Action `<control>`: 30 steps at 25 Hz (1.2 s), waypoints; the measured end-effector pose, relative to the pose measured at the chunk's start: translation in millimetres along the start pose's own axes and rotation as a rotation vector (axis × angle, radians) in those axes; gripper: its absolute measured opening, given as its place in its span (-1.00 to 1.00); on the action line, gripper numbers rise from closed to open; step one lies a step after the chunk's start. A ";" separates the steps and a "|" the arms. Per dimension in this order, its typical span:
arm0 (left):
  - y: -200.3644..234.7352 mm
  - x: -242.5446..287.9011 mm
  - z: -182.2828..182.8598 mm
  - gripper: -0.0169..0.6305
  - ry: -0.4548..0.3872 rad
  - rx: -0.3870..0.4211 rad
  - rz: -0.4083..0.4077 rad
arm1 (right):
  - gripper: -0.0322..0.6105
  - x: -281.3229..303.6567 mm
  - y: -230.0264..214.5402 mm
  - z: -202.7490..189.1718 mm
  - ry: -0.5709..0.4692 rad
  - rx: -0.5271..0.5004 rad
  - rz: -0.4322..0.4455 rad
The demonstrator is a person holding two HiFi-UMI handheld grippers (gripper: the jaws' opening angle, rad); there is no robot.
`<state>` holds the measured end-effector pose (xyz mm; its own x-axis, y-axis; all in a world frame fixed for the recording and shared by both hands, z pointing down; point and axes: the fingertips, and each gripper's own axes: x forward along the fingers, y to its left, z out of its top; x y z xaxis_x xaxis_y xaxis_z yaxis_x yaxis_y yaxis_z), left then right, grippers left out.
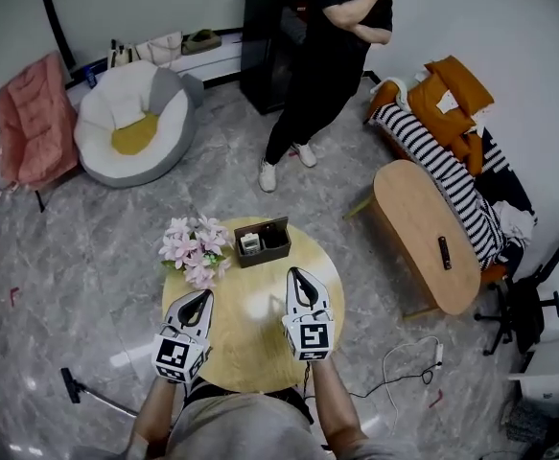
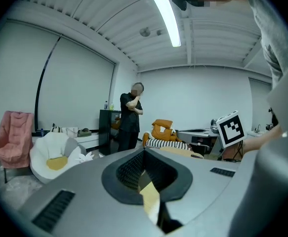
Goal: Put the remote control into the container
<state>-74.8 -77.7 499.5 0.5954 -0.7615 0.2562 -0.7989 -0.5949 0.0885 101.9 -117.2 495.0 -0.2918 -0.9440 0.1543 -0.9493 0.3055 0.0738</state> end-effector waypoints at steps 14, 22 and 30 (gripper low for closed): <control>-28.4 -19.5 37.4 -0.93 -0.098 0.048 -0.106 | -0.88 -72.9 9.5 16.1 -0.021 0.056 -0.088; -39.4 -38.3 46.7 -0.93 -0.131 0.079 -0.150 | -0.88 -108.3 22.9 23.8 -0.047 0.075 -0.135; -46.8 -60.2 45.2 -0.92 -0.144 0.095 -0.176 | -0.88 -134.8 40.7 21.9 -0.059 0.086 -0.169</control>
<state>-69.4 -15.6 436.4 0.7359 -0.6689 0.1049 -0.6744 -0.7378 0.0269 100.0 19.8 455.7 -0.1312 -0.9874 0.0890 -0.9911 0.1325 0.0088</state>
